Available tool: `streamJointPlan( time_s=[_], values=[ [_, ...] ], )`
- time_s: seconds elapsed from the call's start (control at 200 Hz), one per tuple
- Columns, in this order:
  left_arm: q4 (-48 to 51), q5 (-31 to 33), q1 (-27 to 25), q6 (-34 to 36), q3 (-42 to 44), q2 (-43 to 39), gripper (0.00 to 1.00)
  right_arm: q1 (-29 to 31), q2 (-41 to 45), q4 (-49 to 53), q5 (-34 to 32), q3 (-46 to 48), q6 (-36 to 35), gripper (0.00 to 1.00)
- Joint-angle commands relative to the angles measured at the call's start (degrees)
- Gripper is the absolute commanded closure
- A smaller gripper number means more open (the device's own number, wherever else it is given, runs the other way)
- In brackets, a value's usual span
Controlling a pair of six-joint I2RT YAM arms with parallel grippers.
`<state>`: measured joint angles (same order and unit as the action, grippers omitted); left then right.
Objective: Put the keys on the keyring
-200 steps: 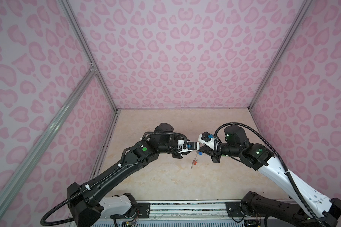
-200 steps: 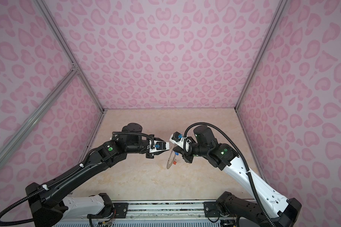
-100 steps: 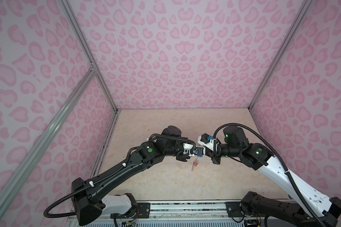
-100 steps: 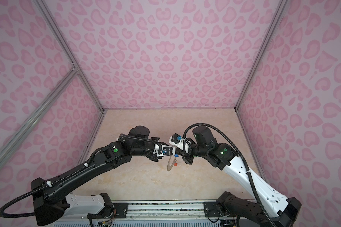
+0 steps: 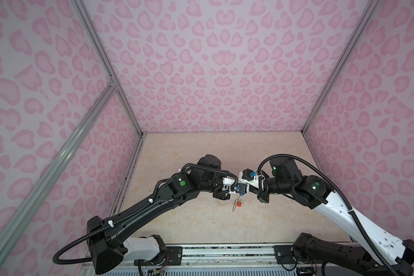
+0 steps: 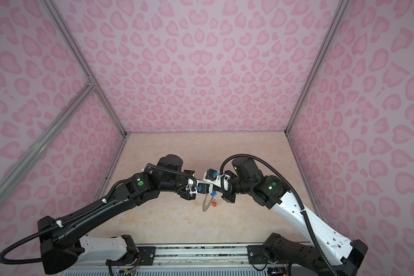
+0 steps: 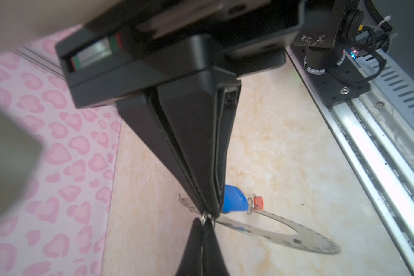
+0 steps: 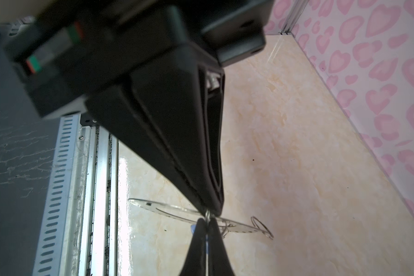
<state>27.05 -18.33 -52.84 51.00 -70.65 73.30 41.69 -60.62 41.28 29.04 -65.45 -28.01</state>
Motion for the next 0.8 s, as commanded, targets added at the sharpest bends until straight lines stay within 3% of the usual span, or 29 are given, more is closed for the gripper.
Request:
streamJointPlan(
  time_s=[0.0,0.1,0.17,0.54,0.795],
  values=[
    [-0.9,-0.7,0.1,-0.9,-0.5,0.3,0.97,0.3,1.0,-4.9,0.5,0.5,-1.3,0.95],
    [-2.2,-1.8,0.9,-3.3,-0.3,0.2,0.97,0.4,3.8,-8.2,-5.4,3.2,-0.6,0.72],
    [-4.1,-4.5,2.6,-6.3,0.5,-0.4,0.97,0.1,6.6,-11.0,-8.5,6.1,0.0,0.68],
    [-19.5,-16.0,8.6,-22.7,4.8,-2.9,0.97,0.1,15.7,-28.5,-11.1,18.0,6.5,0.7],
    [-29.7,-15.6,9.8,-31.8,8.1,-3.2,0.97,1.3,16.1,-34.9,-14.2,18.9,4.4,0.81]
  ],
)
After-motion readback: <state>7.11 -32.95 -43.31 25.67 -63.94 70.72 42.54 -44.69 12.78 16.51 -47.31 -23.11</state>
